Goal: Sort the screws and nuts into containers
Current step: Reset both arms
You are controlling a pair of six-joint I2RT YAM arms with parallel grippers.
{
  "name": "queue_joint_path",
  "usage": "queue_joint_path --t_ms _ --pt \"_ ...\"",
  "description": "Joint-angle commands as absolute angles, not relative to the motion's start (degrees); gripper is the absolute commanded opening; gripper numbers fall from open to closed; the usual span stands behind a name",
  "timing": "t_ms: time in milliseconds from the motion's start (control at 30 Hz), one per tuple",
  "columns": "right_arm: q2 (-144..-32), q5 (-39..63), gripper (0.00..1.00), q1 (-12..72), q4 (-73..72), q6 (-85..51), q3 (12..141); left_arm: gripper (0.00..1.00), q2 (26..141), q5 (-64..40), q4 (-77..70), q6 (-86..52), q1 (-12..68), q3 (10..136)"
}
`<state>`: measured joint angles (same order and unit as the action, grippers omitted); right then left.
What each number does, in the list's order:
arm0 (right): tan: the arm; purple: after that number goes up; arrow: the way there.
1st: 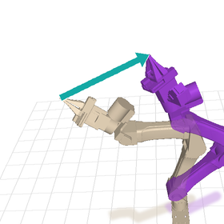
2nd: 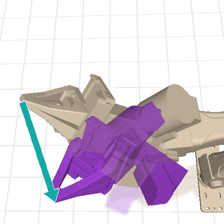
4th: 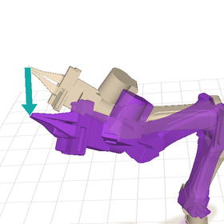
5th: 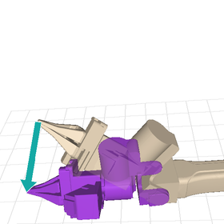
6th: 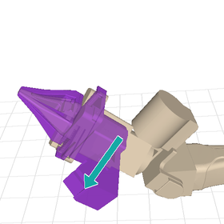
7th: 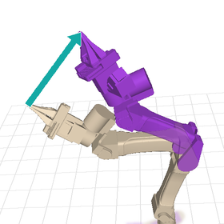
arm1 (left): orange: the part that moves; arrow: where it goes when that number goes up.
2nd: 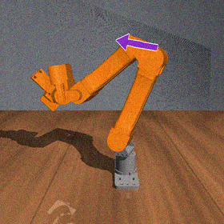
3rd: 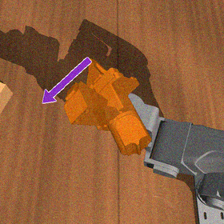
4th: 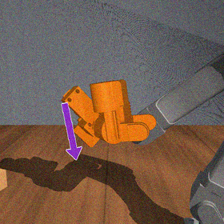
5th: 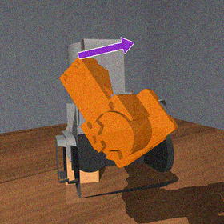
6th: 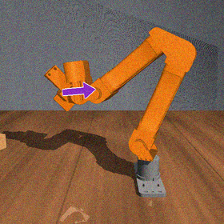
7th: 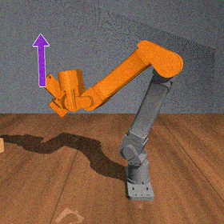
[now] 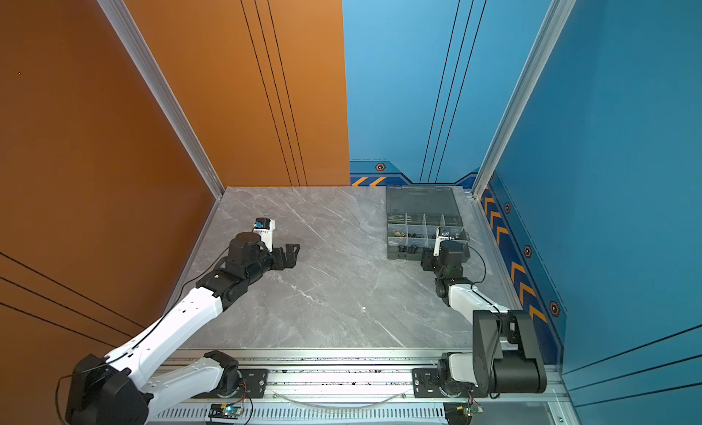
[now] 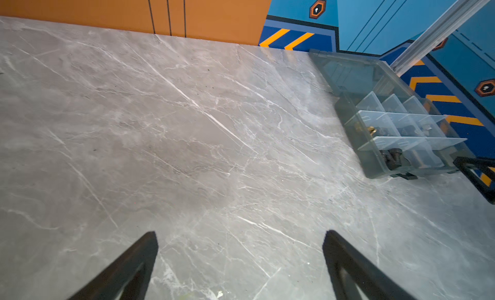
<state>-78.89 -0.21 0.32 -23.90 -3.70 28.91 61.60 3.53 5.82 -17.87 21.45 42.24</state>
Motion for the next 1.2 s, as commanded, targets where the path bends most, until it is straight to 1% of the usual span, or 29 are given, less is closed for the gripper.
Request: queue_joint_path --t_ms 0,167,233,300,367,467,567,600,633,733,867,1033,1167 --pt "-81.67 -2.41 0.66 1.65 -32.23 -2.46 28.1 0.98 59.46 7.28 3.81 -15.58 20.05 39.7" --pt "-86.21 -5.95 0.67 2.5 -41.57 -1.41 25.87 0.98 57.04 9.21 2.08 -14.12 18.0 36.49" --pt "-85.84 -5.75 0.67 1.55 -40.77 -2.56 25.71 0.98 56.07 10.61 1.89 -13.49 16.86 35.53" --pt "-86.49 -6.25 0.68 1.41 -43.98 -2.97 24.32 0.98 55.23 10.91 0.45 -12.83 15.11 33.87" --pt "-87.24 -6.54 0.7 1.34 -46.21 -3.14 23.5 0.98 54.52 10.53 -1.93 -11.39 13.25 31.95" --pt "-87.28 -7.53 0.74 1.58 -46.73 -3.16 23.18 0.98 54.57 10.82 -9.87 -8.01 10.74 27.04" --pt "-87.2 -7.5 0.81 1.58 -46.51 -3.17 23.2 0.98 55.96 10.66 -18.18 -5.12 7.63 22.58" --pt "-87.27 -7.54 0.96 1.58 -46.54 -3.16 23.25 0.98 56.91 10.01 -20.99 -4.66 6.1 21.29" --pt "-87.21 -7.63 1.0 1.66 -46.5 -3.14 23.36 0.98 57.93 8.64 -23.35 -4.41 4.35 20.5" --pt "-87.36 -8.1 1.0 1.81 -47.09 -3.05 22.9 0.98 62.36 6.2 -29.44 -3.97 0.66 19.23" --pt "-87.49 -8.03 1.0 1.76 -47.65 -3.16 22.79 0.98 70.65 2.59 -41.48 -3.03 -2.39 17.36" --pt "-87.54 -8.13 1.0 1.76 -47.72 -3.16 22.54 0.98 78.55 -0.52 -49.34 -2.26 -2.69 18.1" --pt "-87.54 -8.08 1.0 1.71 -47.68 -3.16 22.68 0.98 84.69 -0.28 -55.89 -2.16 -2.56 17.67"
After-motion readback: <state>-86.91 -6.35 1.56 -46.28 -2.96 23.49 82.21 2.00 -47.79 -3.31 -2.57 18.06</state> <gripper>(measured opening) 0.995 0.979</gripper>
